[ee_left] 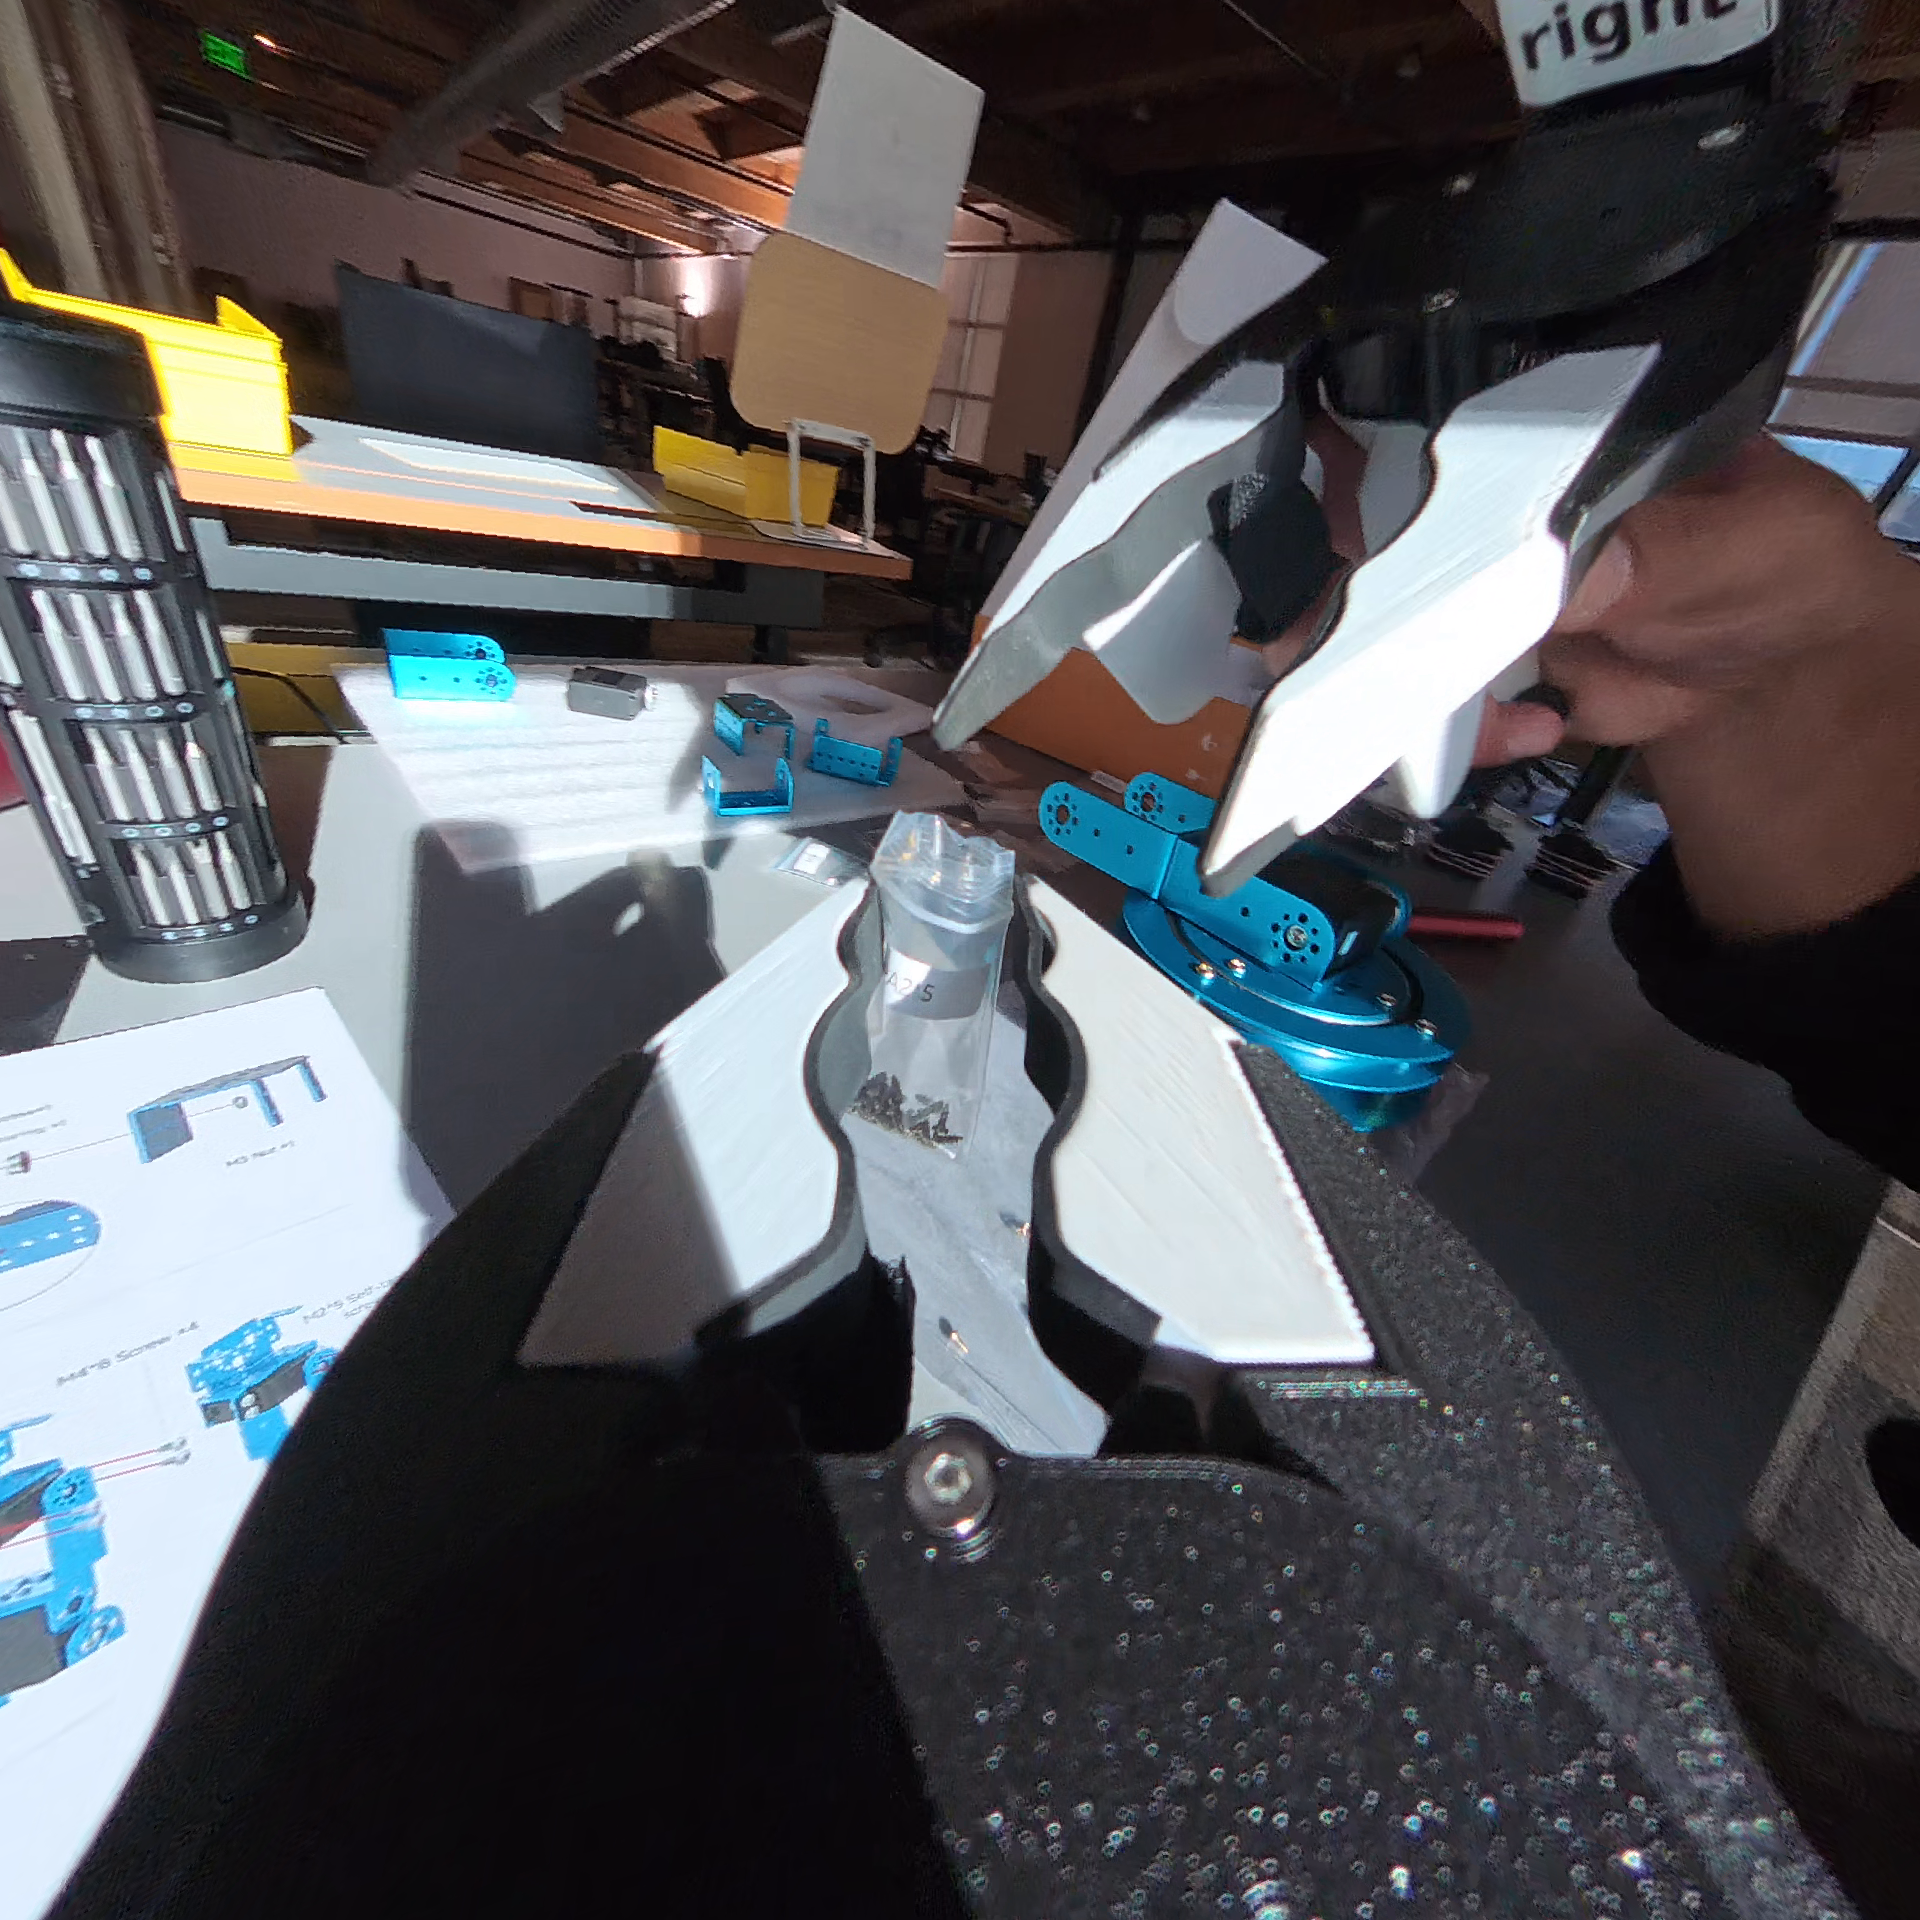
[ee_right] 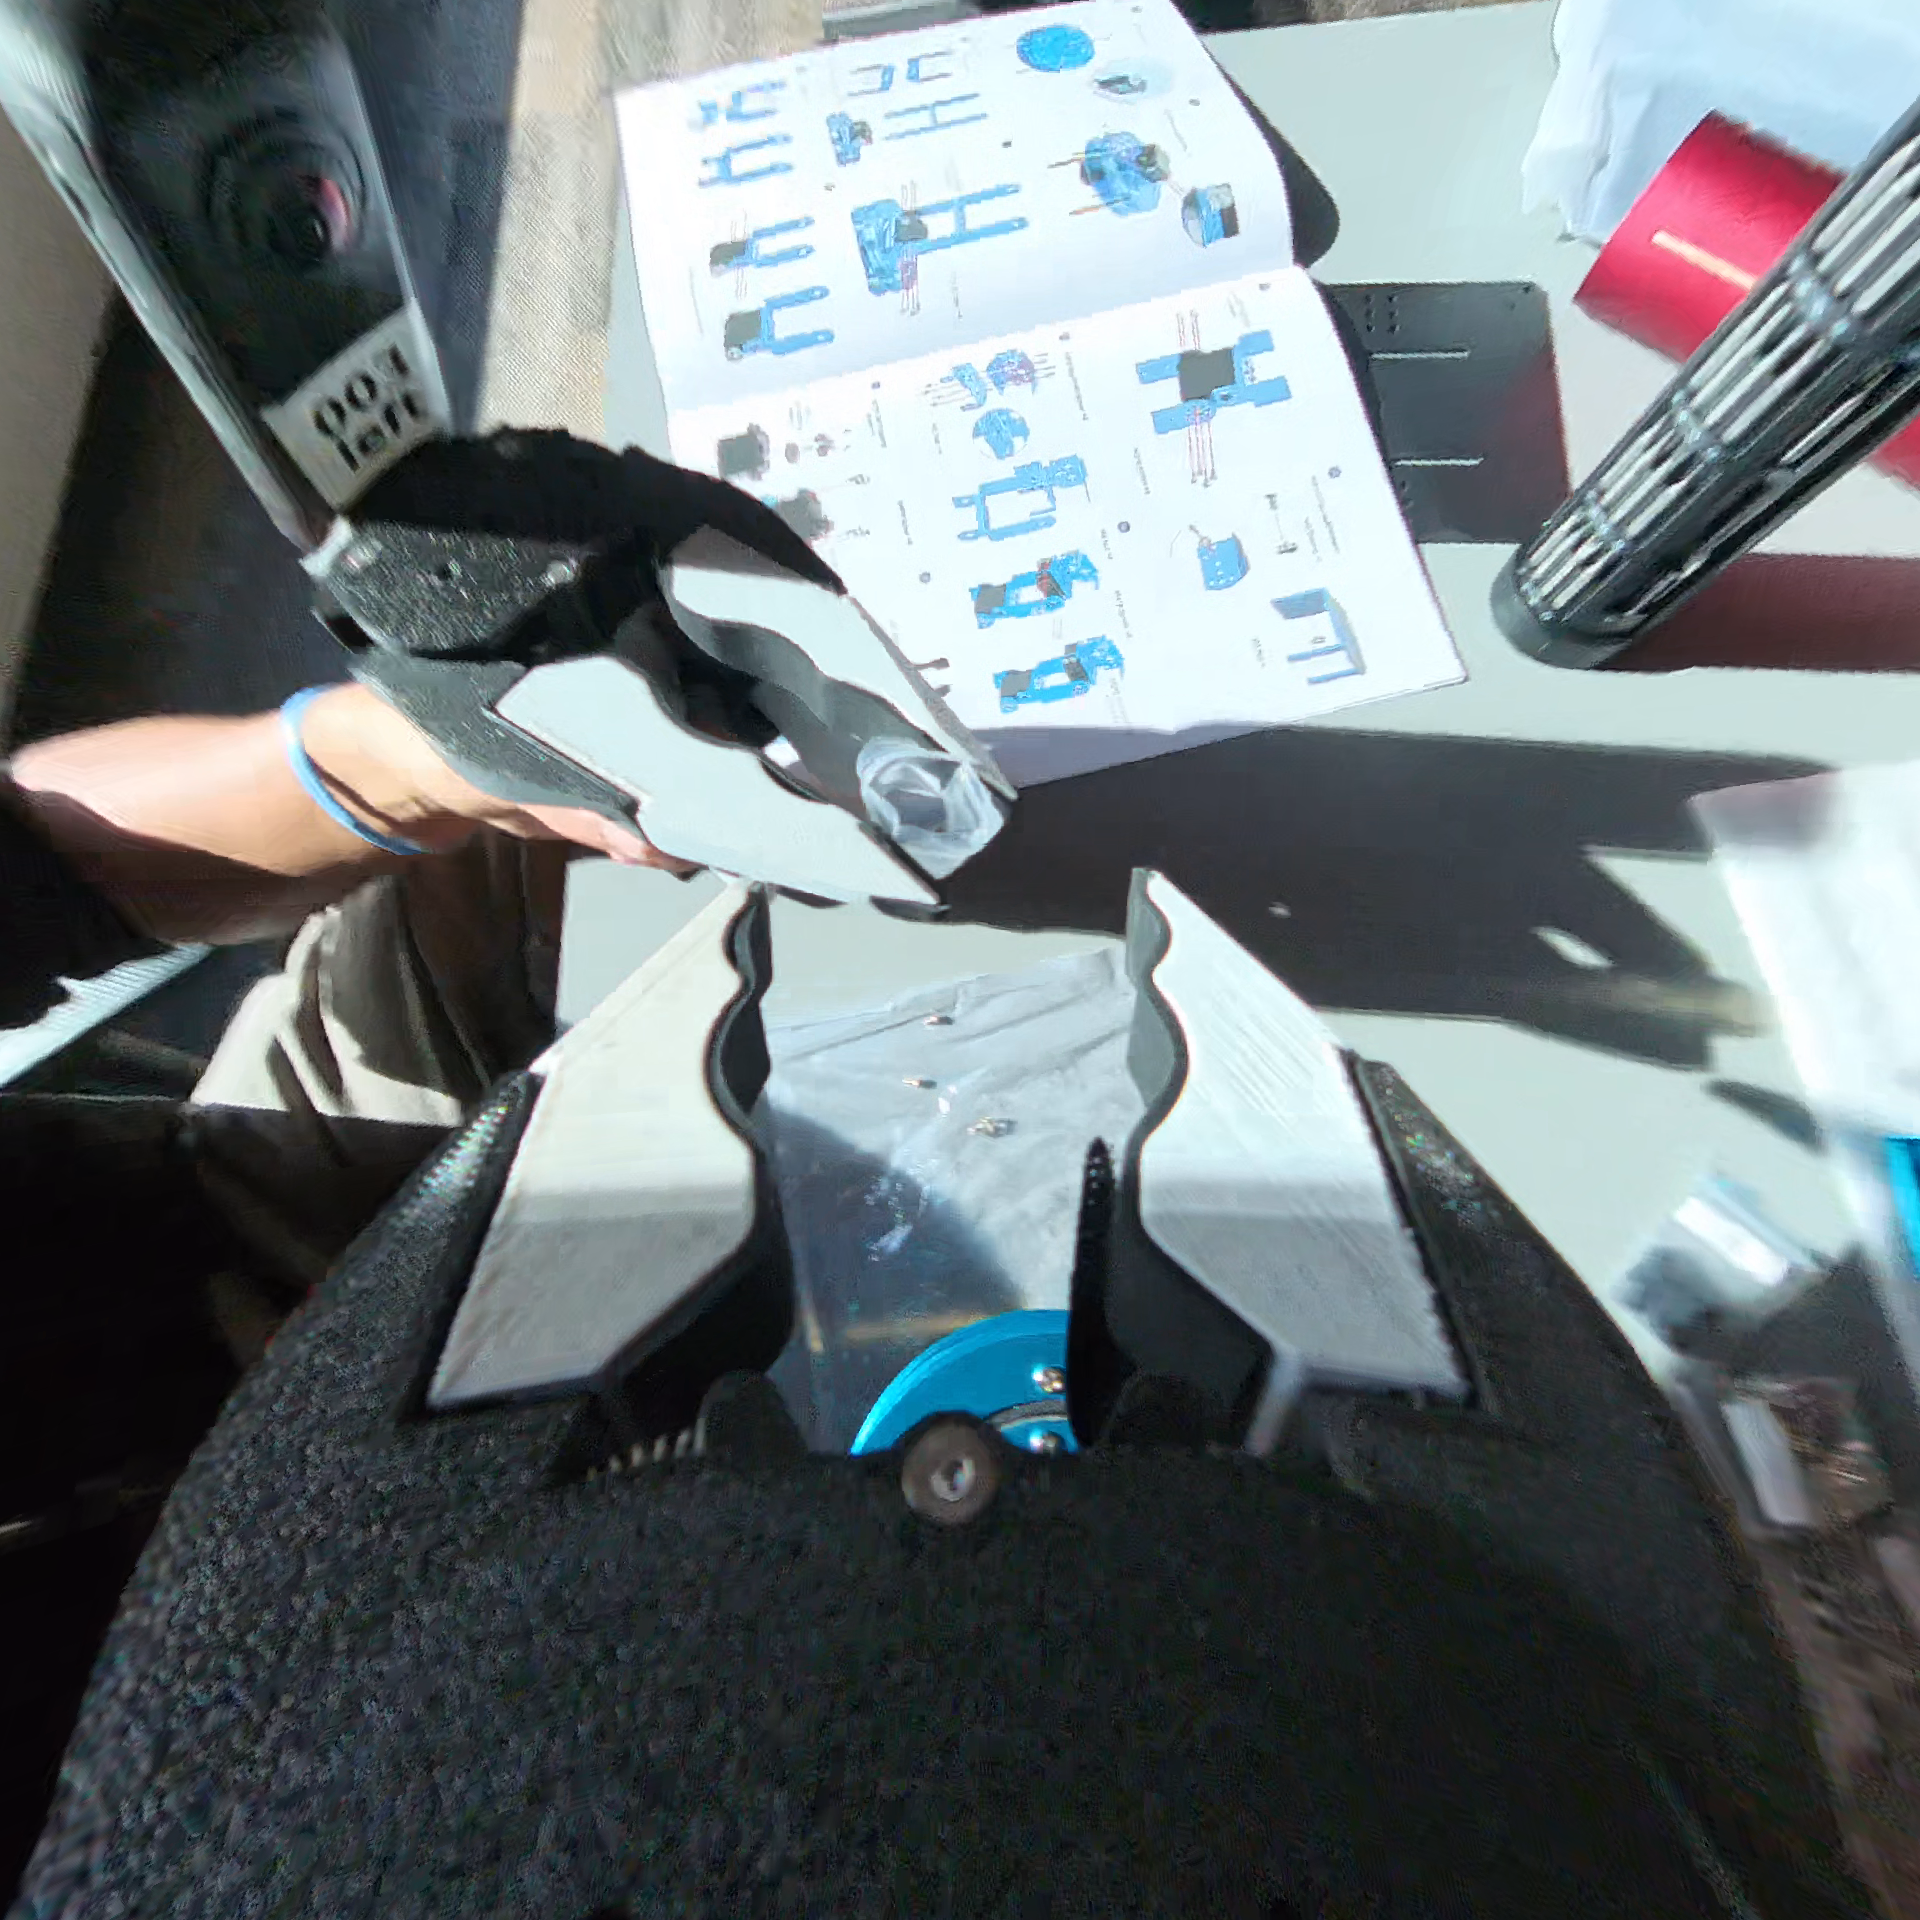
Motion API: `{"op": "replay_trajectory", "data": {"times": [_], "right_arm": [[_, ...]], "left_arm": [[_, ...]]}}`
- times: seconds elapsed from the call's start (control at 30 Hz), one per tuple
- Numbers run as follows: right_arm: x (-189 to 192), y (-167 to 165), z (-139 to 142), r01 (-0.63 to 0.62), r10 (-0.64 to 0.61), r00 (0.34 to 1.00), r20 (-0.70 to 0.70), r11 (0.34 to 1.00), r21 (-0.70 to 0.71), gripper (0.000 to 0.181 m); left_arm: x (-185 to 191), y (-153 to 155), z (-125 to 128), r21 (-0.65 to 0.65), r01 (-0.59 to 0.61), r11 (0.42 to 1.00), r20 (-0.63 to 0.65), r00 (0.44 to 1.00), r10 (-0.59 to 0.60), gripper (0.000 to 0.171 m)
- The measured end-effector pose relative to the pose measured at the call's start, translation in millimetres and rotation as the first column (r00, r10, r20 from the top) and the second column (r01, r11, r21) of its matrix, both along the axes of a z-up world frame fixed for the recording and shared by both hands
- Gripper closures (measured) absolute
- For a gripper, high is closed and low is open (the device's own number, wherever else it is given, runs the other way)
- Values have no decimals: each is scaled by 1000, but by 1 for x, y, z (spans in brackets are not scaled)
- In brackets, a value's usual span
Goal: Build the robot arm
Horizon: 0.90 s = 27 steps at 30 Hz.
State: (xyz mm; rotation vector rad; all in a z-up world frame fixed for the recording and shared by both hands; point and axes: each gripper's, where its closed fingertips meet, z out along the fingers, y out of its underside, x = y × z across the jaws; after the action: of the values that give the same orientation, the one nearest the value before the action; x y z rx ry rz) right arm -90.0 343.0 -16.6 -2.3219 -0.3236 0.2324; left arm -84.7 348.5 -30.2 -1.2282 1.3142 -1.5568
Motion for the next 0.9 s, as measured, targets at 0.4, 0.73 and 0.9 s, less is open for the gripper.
{"op": "replay_trajectory", "data": {"times": [0.4, 0.73, 0.9], "right_arm": [[-2, 7, -18, 30, -41, 998, -37, 968, -251, 133], [-7, 7, -18, -11, 14, 1000, 6, 959, -285, 181], [-8, -10, -23, -118, 166, 977, 133, 943, -310, 181]], "left_arm": [[12, 4, -9, 347, -376, 859, 24, 919, 393, 146], [4, -4, -8, 320, -351, 880, 22, 931, 363, 131], [-21, -27, -10, 262, -71, 962, -35, 996, 83, 129]]}}
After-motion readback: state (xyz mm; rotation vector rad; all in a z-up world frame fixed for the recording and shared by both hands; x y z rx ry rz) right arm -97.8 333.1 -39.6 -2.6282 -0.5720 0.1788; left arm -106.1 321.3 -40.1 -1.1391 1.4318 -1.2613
